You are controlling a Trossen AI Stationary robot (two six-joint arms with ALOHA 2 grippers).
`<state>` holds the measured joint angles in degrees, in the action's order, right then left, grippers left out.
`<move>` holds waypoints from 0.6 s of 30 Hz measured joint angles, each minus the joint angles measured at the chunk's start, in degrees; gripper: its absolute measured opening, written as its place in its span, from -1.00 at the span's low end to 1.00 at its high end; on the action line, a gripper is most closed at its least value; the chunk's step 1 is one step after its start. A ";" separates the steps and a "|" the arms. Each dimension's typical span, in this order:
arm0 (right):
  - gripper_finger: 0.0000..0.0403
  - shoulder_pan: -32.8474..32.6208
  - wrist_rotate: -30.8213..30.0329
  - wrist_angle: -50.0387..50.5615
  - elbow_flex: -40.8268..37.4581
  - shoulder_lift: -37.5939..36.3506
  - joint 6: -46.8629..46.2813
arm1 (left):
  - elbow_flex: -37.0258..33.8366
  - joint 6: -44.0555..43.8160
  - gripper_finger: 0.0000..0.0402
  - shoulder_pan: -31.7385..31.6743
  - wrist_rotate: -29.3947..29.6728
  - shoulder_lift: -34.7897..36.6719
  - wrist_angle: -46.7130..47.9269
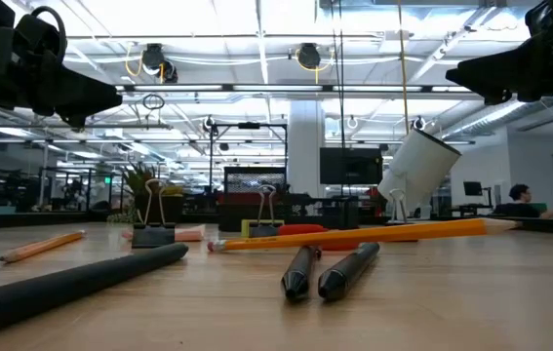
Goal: Pick and place office supplies into organizer
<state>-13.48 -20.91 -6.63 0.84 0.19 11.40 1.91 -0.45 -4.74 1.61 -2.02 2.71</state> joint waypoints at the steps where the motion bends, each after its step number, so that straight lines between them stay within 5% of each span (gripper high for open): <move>1: -0.20 -0.02 0.00 0.02 0.00 -0.02 -0.02 | 0.00 0.00 -0.27 0.01 0.00 0.02 -0.01; 18: -0.20 -0.01 0.02 -0.92 0.00 0.00 -6.29 | -0.01 -0.01 -0.27 -0.02 0.00 0.01 0.00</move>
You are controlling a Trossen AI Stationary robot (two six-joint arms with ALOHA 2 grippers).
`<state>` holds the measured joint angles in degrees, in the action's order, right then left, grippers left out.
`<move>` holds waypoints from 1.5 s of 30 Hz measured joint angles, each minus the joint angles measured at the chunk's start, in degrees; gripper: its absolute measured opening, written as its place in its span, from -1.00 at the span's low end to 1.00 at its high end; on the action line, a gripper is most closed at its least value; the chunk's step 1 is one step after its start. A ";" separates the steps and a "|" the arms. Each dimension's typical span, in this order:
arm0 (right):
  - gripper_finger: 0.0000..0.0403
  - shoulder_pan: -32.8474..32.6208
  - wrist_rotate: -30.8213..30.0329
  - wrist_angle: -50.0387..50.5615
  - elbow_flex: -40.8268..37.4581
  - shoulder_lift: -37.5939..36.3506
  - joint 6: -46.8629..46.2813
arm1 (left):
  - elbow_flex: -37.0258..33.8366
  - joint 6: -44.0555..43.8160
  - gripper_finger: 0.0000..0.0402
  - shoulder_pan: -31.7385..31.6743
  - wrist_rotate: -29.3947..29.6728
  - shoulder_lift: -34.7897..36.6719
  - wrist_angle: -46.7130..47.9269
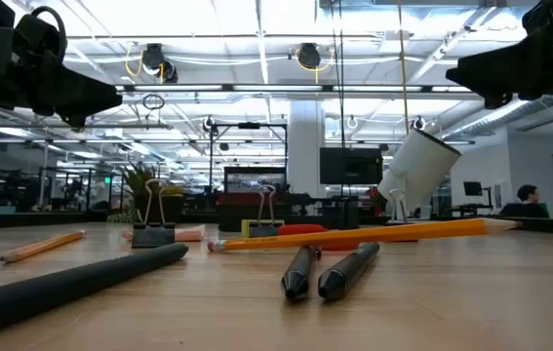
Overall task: Pick and place office supplies into organizer
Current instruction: Put the right binder clip into the mesh organizer
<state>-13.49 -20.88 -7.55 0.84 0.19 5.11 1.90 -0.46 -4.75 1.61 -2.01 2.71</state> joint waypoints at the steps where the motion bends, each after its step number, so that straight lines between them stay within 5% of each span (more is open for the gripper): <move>1: -0.20 -0.01 0.01 -0.23 -0.02 -0.02 -1.77 | 0.00 0.00 -0.27 0.02 0.00 0.00 0.00; 10: -0.20 0.00 -0.01 -1.28 -0.02 0.00 -13.37 | 0.01 -0.01 -0.27 0.02 0.00 0.01 0.01; 16: -0.21 0.06 -6.24 -7.37 -0.02 0.17 -10.80 | 0.01 0.00 -0.27 0.00 0.00 -0.01 -0.01; 25: -0.21 0.01 -2.95 -14.32 -0.02 3.58 -8.85 | -0.01 -0.01 -0.27 0.00 0.00 -0.01 -0.31; 32: -0.32 -0.18 4.70 -17.92 0.00 13.69 -13.61 | -0.18 4.20 -0.27 0.02 1.72 -0.01 -2.12; 40: -0.95 -1.21 6.56 -23.93 1.67 28.13 -13.24 | -0.18 3.16 -0.27 0.02 1.90 0.01 -2.78; 45: -0.84 -4.92 7.71 -24.23 3.83 36.02 -13.45 | -0.15 1.97 -0.27 0.00 3.20 0.01 -5.59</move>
<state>-18.40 -13.17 -31.78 4.68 36.21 -8.34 1.75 1.51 -4.75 4.80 -2.00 -2.88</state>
